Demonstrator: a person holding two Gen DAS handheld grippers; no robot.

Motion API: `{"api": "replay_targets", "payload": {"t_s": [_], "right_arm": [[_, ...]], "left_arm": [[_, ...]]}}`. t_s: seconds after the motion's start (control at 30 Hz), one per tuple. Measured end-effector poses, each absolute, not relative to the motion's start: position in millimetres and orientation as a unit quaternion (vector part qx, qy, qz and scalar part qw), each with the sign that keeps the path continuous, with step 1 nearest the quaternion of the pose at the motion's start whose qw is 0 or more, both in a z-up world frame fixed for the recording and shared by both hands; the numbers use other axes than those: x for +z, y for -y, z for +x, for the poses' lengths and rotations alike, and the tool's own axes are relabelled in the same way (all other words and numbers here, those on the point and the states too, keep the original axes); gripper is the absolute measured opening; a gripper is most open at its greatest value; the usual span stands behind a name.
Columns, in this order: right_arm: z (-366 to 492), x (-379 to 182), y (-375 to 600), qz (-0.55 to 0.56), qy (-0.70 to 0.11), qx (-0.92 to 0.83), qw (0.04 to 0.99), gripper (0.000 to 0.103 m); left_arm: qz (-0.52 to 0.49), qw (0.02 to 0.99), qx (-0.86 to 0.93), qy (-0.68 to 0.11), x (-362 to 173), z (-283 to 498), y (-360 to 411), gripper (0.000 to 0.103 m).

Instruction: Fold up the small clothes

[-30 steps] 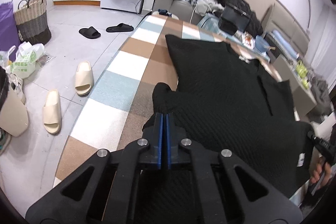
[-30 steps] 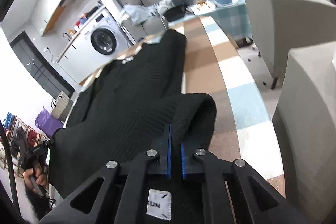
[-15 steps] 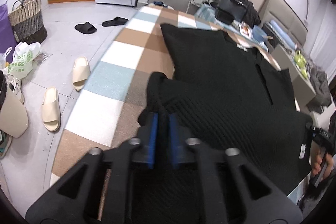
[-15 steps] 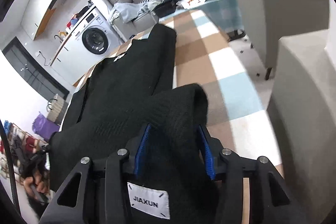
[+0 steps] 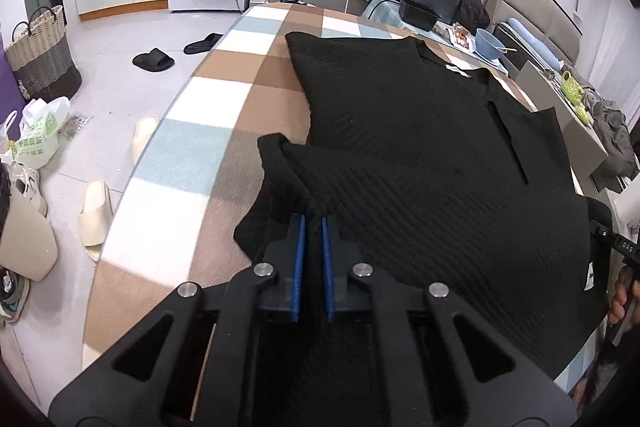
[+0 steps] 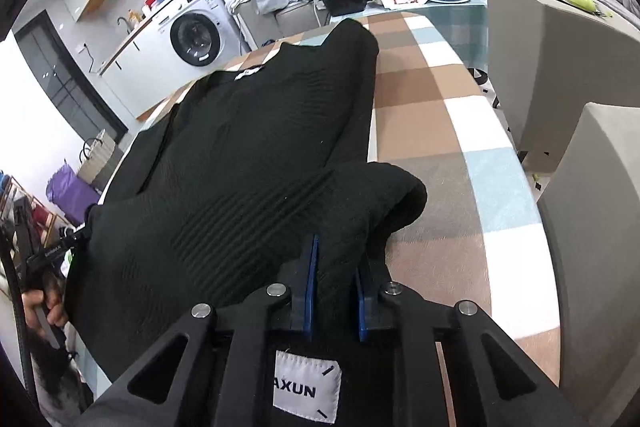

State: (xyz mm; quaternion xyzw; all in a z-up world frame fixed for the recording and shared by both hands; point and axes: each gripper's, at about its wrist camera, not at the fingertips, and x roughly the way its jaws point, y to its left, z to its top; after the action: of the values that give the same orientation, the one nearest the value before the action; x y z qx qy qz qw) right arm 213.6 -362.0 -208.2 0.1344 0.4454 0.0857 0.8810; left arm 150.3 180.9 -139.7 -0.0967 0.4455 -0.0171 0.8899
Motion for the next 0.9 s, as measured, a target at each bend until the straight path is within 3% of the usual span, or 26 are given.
{"api": "replay_targets", "payload": {"t_s": [0.2, 0.3, 0.37, 0.5, 0.57, 0.67, 0.7, 0.87, 0.9], "right_arm": [[185, -208, 354, 0.128, -0.453, 0.112, 0.875, 0.015], [171, -206, 356, 0.123, -0.455, 0.108, 0.875, 0.028], [162, -204, 363, 0.132, -0.452, 0.111, 0.875, 0.030], [154, -202, 375, 0.150, -0.437, 0.109, 0.880, 0.028], [152, -199, 378, 0.162, -0.423, 0.114, 0.884, 0.020], [150, -197, 378, 0.169, -0.418, 0.121, 0.884, 0.020], [151, -197, 378, 0.167, -0.419, 0.120, 0.884, 0.020], [153, -202, 381, 0.174, -0.430, 0.117, 0.878, 0.022], [153, -203, 382, 0.174, -0.432, 0.117, 0.877, 0.022]], "left_arm": [[-0.099, 0.890, -0.002, -0.444, -137, 116, -201, 0.006], [-0.107, 0.893, 0.000, -0.437, -133, 102, -214, 0.006], [-0.121, 0.894, -0.003, -0.431, -131, 99, -222, 0.006], [-0.122, 0.896, -0.008, -0.427, -129, 98, -222, 0.006], [-0.119, 0.895, -0.010, -0.429, -129, 100, -218, 0.006], [-0.107, 0.894, -0.013, -0.434, -129, 103, -210, 0.008], [-0.102, 0.894, -0.014, -0.436, -129, 104, -208, 0.010], [-0.098, 0.892, -0.002, -0.441, -131, 106, -208, 0.040], [-0.098, 0.891, 0.003, -0.443, -131, 106, -209, 0.041]]}}
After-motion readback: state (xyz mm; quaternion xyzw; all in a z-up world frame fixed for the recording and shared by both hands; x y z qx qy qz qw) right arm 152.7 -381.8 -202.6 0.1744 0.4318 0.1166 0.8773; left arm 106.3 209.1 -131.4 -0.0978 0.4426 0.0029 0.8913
